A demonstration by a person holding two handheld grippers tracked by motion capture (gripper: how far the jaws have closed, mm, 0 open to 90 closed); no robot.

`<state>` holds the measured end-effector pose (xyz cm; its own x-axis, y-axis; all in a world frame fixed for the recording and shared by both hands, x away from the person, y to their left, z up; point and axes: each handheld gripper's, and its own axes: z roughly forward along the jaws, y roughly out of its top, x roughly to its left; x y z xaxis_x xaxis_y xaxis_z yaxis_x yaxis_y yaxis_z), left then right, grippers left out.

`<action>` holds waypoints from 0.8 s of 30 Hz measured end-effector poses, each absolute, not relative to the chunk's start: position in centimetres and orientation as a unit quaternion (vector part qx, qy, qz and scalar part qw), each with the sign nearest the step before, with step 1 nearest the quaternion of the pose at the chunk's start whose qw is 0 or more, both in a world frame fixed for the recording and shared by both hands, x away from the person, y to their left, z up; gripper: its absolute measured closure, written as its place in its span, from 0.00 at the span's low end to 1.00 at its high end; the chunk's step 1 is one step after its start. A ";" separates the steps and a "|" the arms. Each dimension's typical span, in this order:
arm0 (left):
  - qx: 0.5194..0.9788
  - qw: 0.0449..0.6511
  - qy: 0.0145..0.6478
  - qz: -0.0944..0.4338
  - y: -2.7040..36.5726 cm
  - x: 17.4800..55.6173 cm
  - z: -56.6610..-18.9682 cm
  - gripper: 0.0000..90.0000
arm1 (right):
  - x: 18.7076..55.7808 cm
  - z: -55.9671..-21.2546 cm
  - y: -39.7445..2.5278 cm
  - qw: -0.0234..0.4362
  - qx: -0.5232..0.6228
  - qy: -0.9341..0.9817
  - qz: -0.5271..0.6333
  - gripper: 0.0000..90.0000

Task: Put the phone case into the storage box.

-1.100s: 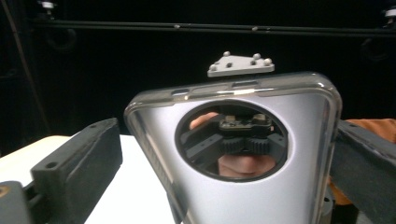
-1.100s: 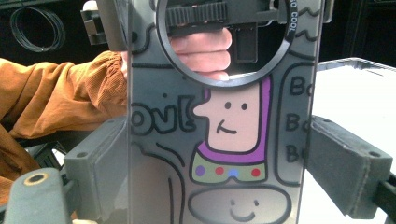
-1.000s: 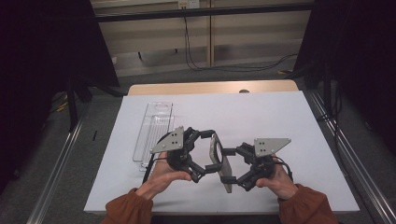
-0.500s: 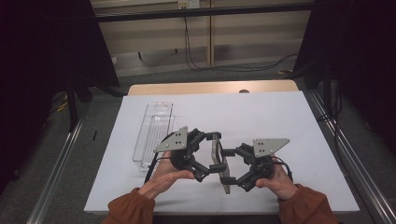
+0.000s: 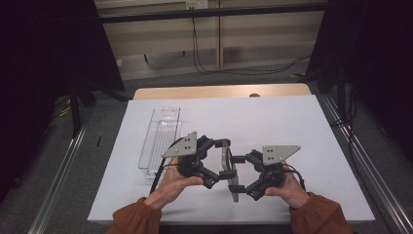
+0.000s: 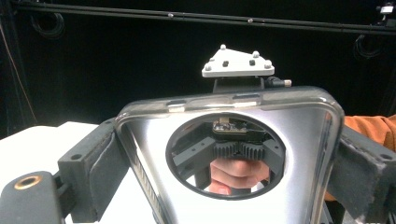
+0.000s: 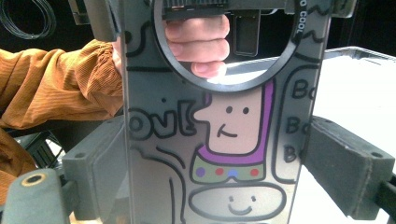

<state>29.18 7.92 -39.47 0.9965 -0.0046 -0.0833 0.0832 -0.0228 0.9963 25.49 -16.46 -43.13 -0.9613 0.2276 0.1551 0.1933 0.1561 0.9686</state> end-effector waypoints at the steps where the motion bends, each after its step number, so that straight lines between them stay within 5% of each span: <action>1: 0.717 0.696 0.027 -0.028 7.9 29.3 -39.5 0.11 | 25.5 -43.2 -16.4 0.014 0.139 0.761 0.634 0.12; 24: 0.734 0.676 0.061 0.000 8.4 29.7 -39.6 0.11 | 25.5 -43.3 -17.1 0.039 0.178 0.759 0.625 0.01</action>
